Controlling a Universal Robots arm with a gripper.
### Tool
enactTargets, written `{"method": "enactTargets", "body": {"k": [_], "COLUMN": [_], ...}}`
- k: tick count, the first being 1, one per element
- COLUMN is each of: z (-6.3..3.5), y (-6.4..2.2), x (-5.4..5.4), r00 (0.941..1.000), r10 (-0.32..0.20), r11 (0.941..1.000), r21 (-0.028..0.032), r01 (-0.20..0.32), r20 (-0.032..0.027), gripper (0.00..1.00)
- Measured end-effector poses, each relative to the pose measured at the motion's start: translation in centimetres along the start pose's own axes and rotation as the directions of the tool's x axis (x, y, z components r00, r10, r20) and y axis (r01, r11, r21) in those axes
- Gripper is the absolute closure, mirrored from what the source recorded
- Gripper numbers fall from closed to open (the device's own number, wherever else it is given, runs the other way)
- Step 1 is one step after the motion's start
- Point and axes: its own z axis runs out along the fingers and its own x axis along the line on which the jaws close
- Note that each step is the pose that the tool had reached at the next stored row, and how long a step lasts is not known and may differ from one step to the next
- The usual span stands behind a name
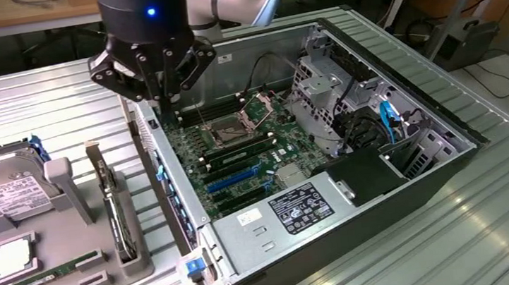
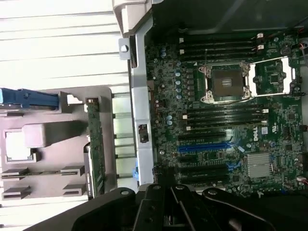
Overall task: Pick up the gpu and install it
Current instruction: 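Reach for the gpu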
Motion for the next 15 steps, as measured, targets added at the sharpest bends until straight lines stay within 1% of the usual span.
{"method": "enactTargets", "body": {"k": [2, 9, 11, 12, 14, 15], "z": [0.02, 0.50, 0.75, 0.95, 1.15, 1.24], "y": [-0.19, -0.73, -0.86, -0.98, -1.09, -1.17], "x": [1.0, 4.5, 5.7, 6.7, 7.5, 7.8], "r00": [1.0000, 1.0000, 1.0000, 1.0000, 1.0000, 1.0000], "r10": [0.000, 0.000, 0.000, 0.000, 0.000, 0.000], "r11": [1.0000, 1.0000, 1.0000, 1.0000, 1.0000, 1.0000], "r21": [0.0000, 0.0038, 0.0049, 0.0057, 0.0072, 0.0092], "r01": [0.000, 0.000, 0.000, 0.000, 0.000, 0.000], "r20": [0.0002, 0.0003, 0.0004, 0.0005, 0.0007, 0.0006], "gripper": [0.87, 0.87, 0.87, 0.87, 0.87, 0.87]}}
